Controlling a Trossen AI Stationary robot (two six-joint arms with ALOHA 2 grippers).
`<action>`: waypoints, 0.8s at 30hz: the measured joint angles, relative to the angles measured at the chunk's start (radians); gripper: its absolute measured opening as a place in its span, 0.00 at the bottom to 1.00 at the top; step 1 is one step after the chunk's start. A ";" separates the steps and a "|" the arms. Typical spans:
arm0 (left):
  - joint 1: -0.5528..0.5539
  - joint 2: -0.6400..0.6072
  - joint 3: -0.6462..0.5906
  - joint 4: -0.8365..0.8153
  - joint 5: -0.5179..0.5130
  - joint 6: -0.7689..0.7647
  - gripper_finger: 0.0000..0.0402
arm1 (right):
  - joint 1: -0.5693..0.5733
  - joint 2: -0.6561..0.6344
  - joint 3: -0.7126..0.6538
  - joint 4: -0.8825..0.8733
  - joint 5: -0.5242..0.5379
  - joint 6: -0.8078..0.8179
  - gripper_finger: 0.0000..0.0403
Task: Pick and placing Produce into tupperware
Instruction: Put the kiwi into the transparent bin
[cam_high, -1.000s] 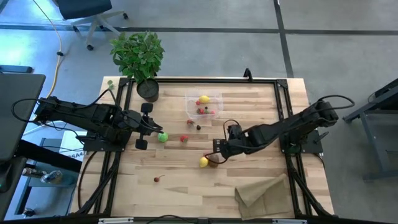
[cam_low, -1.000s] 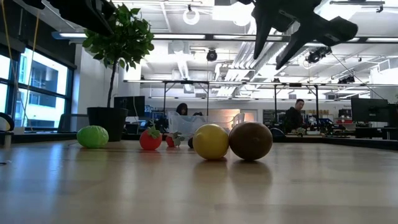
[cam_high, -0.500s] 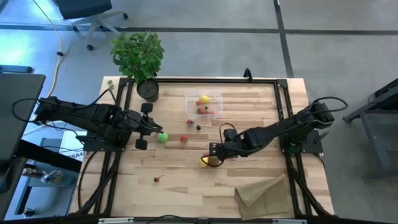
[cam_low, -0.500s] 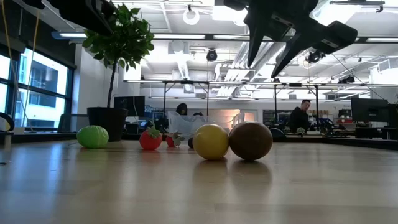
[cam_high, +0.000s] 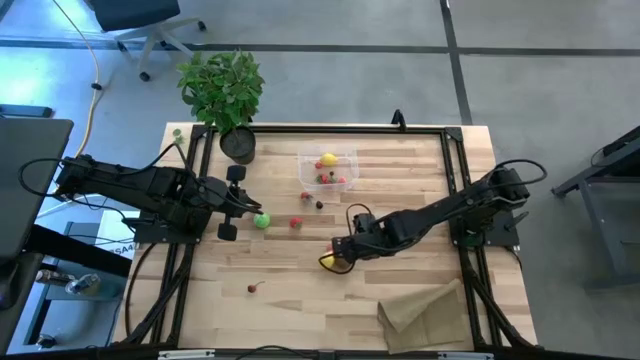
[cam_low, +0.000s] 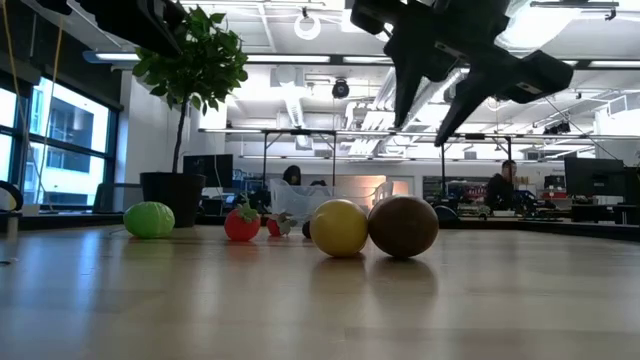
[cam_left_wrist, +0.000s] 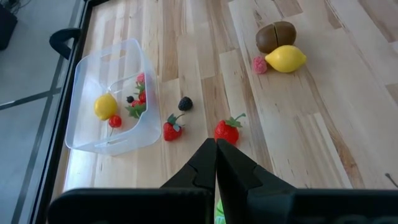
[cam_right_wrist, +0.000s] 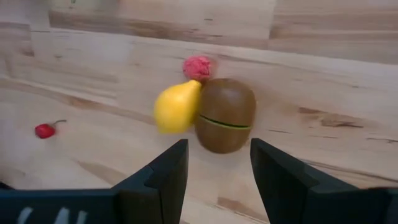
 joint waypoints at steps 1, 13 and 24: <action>0.000 0.000 0.000 0.000 0.000 0.000 0.01 | 0.004 0.004 0.000 0.017 0.003 0.004 0.41; 0.000 0.000 0.000 0.000 0.000 0.000 0.01 | 0.036 0.091 0.000 0.100 0.037 0.063 0.43; 0.000 0.000 0.000 0.000 0.000 0.000 0.01 | 0.045 0.104 0.000 0.057 0.067 0.080 0.62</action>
